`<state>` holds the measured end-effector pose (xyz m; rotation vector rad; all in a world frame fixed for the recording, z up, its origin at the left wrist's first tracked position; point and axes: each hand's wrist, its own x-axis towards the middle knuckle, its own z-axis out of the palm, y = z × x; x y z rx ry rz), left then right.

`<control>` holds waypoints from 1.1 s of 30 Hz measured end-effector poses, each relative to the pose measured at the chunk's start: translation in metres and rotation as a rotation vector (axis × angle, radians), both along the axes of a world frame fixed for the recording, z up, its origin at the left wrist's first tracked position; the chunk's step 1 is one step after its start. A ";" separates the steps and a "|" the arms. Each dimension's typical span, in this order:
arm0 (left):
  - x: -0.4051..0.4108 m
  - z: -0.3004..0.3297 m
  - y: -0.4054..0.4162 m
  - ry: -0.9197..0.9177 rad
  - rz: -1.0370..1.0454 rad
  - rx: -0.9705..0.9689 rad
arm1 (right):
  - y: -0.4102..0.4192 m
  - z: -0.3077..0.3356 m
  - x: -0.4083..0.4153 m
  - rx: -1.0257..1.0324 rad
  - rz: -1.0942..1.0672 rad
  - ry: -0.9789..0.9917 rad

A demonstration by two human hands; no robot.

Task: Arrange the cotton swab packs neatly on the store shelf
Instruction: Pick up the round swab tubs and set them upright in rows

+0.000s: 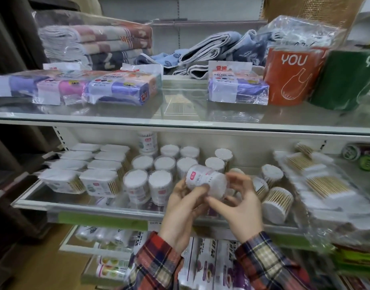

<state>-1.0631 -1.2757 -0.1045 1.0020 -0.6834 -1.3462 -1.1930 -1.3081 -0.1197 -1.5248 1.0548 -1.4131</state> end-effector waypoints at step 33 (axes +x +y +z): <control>0.011 -0.045 -0.016 -0.522 0.120 0.013 | -0.021 -0.023 0.011 0.289 0.159 0.201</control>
